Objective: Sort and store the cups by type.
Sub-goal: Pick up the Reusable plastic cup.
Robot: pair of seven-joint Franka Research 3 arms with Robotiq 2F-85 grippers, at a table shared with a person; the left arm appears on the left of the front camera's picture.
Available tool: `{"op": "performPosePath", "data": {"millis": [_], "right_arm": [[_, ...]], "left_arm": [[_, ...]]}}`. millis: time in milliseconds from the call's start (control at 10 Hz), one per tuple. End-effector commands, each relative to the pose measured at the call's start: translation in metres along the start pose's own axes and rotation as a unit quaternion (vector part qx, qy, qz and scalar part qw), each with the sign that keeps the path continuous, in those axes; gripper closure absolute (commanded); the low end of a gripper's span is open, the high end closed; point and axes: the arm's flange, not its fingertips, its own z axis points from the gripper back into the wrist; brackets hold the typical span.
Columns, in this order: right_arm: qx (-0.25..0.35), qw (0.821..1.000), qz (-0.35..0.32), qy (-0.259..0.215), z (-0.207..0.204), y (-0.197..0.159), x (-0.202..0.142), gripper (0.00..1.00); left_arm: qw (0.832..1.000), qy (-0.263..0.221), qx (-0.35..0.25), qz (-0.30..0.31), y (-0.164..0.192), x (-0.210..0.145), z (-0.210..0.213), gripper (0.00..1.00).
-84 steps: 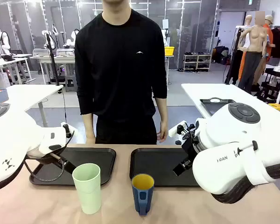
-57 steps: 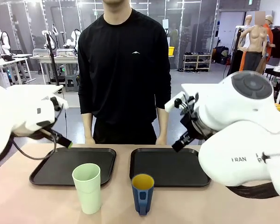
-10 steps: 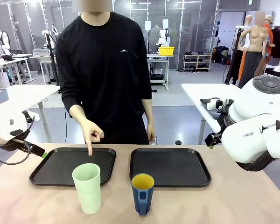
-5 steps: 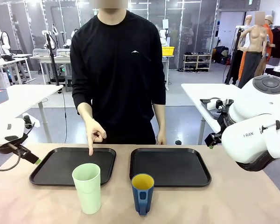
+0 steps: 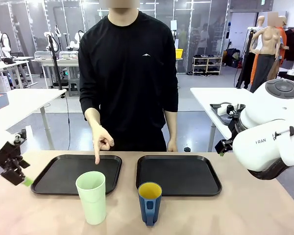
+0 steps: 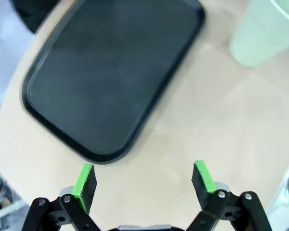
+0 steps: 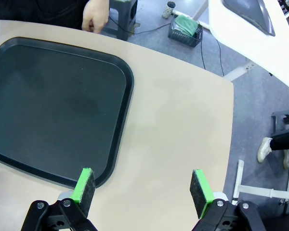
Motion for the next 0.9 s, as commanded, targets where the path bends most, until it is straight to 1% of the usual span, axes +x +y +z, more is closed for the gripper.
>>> {"op": "performPosePath", "data": {"millis": [0, 100, 600, 700, 800], "right_arm": [[-0.002, 1.0, 0.003, 0.001, 0.0, 0.0, 0.0, 0.0], [-0.002, 1.0, 0.003, 0.001, 0.0, 0.0, 0.0, 0.0], [-0.002, 1.0, 0.003, 0.001, 0.0, 0.0, 0.0, 0.0], [-0.002, 1.0, 0.003, 0.001, 0.0, 0.0, 0.0, 0.0], [-0.002, 1.0, 0.003, 0.001, 0.0, 0.0, 0.0, 0.0]], "left_arm": [[0.999, -0.001, -0.029, -0.013, 0.0, -0.014, -0.01, 0.0], [1.0, 0.0, 0.0, 0.0, 0.0, 0.0, 0.0, 0.0], [1.0, 0.003, -0.004, -0.001, -0.003, 0.001, 0.002, 0.0], [0.999, 0.044, 0.001, -0.005, 0.002, -0.009, -0.007, 0.0], [0.998, 0.066, 0.004, -0.013, 0.003, -0.015, -0.01, 0.0]]}}
